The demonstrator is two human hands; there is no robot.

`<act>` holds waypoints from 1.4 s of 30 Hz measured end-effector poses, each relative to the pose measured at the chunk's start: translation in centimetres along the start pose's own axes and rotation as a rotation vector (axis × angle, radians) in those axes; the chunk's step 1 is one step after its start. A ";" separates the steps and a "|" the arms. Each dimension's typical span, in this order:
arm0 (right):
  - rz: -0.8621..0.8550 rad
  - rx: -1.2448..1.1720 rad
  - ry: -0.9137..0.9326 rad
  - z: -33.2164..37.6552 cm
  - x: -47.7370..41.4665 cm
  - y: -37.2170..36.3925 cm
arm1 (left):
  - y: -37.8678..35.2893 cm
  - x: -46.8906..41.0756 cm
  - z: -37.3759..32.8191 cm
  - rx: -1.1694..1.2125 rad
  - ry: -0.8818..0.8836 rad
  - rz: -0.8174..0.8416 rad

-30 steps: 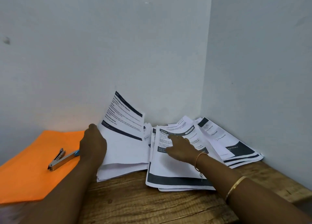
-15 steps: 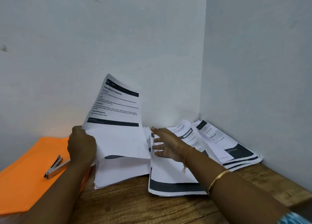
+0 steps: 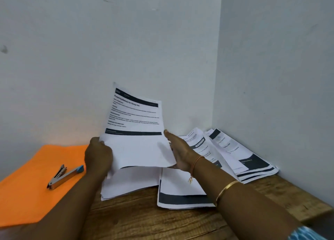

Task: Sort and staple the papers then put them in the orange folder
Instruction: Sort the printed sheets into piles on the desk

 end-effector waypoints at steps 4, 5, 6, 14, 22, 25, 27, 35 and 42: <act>-0.184 0.117 0.032 0.8 0.6 2.1 | -2.0 1.6 -0.5 0.011 -0.047 0.164; -0.237 0.178 0.033 1.0 0.8 2.8 | -2.6 2.1 -0.6 0.003 -0.067 0.224; -0.287 0.265 0.027 1.1 1.1 3.7 | -3.2 2.6 -0.8 -0.023 -0.093 0.288; -0.480 0.732 -0.040 1.3 3.5 10.9 | -4.5 3.6 0.1 -0.341 -0.289 0.410; -0.573 1.106 -0.104 -0.2 4.4 13.0 | -2.8 3.0 1.3 -0.813 -0.201 0.466; -0.588 1.170 -0.098 -0.6 4.3 12.9 | -2.5 2.6 1.9 -0.844 -0.118 0.468; -0.611 1.228 -0.099 -0.9 4.1 12.8 | -2.4 2.1 2.2 -0.820 -0.092 0.466; -0.708 1.588 0.119 -1.4 3.1 9.5 | -1.5 0.8 3.0 -0.728 -0.034 0.442; -0.479 1.555 0.259 -2.9 1.6 5.5 | -0.9 0.1 3.2 -0.624 -0.084 0.353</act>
Point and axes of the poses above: each hand's wrist, its own x-axis away from the middle knuckle, its own y-axis out of the back of the hand, z = x × y, the point moved 1 cm from there along -x, towards the middle knuckle, and after that the axes turned 1 degree about -y, right-handed, at the moved point
